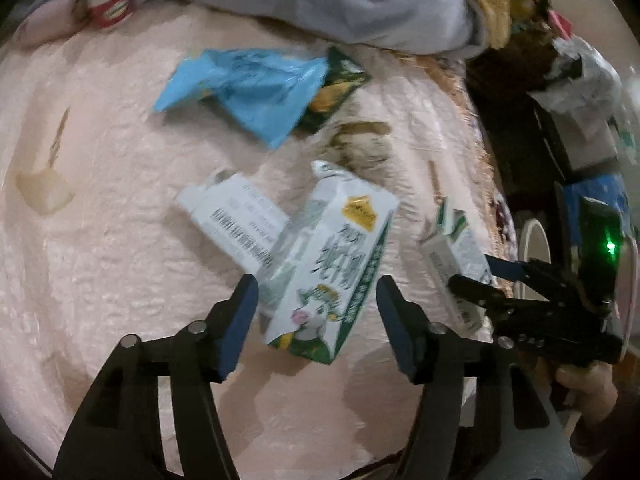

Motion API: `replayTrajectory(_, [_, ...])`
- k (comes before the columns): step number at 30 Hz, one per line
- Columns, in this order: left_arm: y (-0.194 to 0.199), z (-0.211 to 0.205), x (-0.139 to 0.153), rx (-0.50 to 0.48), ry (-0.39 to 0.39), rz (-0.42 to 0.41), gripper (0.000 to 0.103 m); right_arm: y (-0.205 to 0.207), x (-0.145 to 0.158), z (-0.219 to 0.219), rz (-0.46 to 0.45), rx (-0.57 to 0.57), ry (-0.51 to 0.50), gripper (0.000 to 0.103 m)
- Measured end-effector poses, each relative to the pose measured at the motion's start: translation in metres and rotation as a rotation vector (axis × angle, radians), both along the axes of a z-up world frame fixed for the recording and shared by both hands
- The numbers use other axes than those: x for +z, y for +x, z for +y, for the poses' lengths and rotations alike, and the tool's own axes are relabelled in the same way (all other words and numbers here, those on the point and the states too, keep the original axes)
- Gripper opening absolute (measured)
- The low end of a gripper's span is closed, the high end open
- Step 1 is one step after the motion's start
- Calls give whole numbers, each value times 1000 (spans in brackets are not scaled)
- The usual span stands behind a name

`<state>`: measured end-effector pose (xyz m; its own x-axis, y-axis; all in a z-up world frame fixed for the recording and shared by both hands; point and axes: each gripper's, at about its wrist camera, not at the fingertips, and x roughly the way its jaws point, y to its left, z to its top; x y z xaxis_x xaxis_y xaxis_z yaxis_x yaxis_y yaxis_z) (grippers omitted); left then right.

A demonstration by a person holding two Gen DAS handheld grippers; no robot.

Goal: Collect trash
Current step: 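Grasp the white organic milk carton with the left gripper while the right grasps the watermelon frost box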

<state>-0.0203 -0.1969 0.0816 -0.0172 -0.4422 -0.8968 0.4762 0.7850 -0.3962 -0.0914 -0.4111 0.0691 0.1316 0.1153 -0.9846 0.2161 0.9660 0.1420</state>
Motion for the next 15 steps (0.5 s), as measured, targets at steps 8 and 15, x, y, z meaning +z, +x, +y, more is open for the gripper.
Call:
replayTrajectory(8, [-1, -41, -9, -151, 99, -93, 62, -19, 1, -13, -2, -48, 12, 57])
replayTrajectory(15, [-6, -65, -27, -251, 169, -139, 66, -30, 11, -19, -59, -72, 40, 63])
